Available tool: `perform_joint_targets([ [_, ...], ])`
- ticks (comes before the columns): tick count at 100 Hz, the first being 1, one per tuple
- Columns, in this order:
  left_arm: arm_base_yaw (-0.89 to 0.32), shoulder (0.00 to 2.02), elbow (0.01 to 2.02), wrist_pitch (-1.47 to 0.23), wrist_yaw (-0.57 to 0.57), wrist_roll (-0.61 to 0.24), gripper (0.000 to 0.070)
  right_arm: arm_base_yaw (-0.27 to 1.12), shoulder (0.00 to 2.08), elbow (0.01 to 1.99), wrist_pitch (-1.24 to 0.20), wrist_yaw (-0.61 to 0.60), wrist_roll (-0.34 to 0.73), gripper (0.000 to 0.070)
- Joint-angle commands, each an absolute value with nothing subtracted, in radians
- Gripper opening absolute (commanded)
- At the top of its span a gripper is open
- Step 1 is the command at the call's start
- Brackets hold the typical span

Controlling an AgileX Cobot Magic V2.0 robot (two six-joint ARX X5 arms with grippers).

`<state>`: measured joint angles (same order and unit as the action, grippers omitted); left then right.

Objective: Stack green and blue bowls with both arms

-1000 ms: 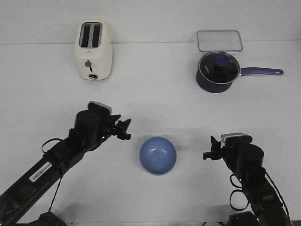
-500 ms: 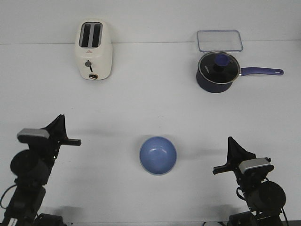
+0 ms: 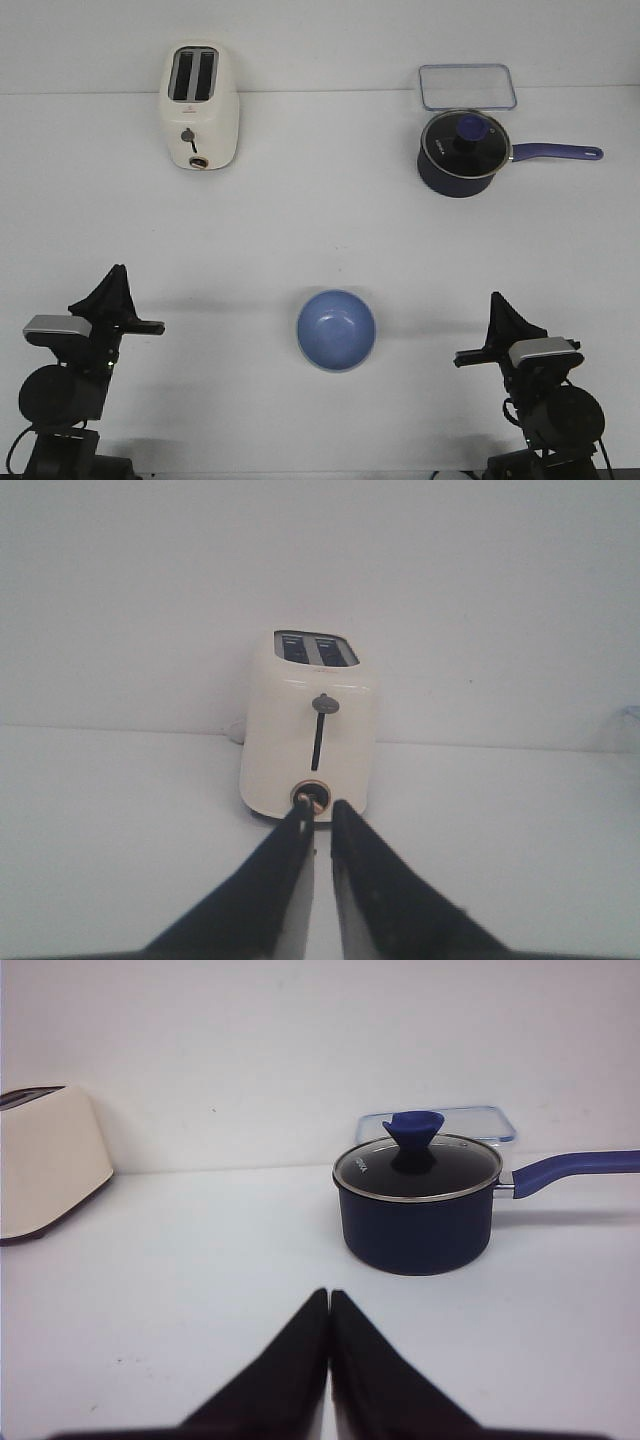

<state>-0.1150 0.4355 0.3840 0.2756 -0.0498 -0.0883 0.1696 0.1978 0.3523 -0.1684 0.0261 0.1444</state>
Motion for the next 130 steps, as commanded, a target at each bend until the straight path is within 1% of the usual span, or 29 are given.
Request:
perform_joint_targets([
  [1, -0.114, 0.436, 0.398, 0.284, -0.049, -0.091, 0.0014, 0.171, 0.196, 0.357, -0.157, 0.027, 0.134, 0.0],
  [51, -0.114, 0.436, 0.397, 0.284, -0.049, -0.091, 0.0014, 0.171, 0.196, 0.357, -0.157, 0.027, 0.134, 0.0],
  [61, -0.111, 0.414, 0.393, 0.256, -0.048, -0.083, 0.0014, 0.171, 0.196, 0.357, -0.157, 0.027, 0.134, 0.0],
  [67, -0.103, 0.403, 0.364, 0.269, -0.046, -0.059, 0.0014, 0.171, 0.196, 0.357, -0.157, 0.027, 0.134, 0.0],
  [73, -0.094, 0.369, 0.312, 0.28, -0.045, -0.027, 0.0014, 0.171, 0.196, 0.357, -0.157, 0.027, 0.134, 0.0],
  [80, -0.08, 0.318, 0.238, 0.294, -0.045, -0.008, 0.0014, 0.171, 0.196, 0.357, -0.157, 0.027, 0.134, 0.0],
  [96, -0.029, 0.152, 0.105, 0.267, -0.044, -0.019, 0.0014, 0.171, 0.196, 0.357, -0.157, 0.027, 0.134, 0.0],
  [109, 0.004, 0.046, 0.056, 0.222, -0.007, -0.017, 0.0014, 0.171, 0.196, 0.357, -0.157, 0.027, 0.134, 0.0],
  [117, 0.021, 0.003, 0.039, 0.18, 0.0, -0.019, 0.0014, 0.171, 0.196, 0.357, -0.157, 0.027, 0.134, 0.0],
  [130, 0.037, 0.003, 0.014, 0.187, 0.001, -0.024, 0.0014, 0.171, 0.196, 0.357, -0.157, 0.027, 0.134, 0.0],
])
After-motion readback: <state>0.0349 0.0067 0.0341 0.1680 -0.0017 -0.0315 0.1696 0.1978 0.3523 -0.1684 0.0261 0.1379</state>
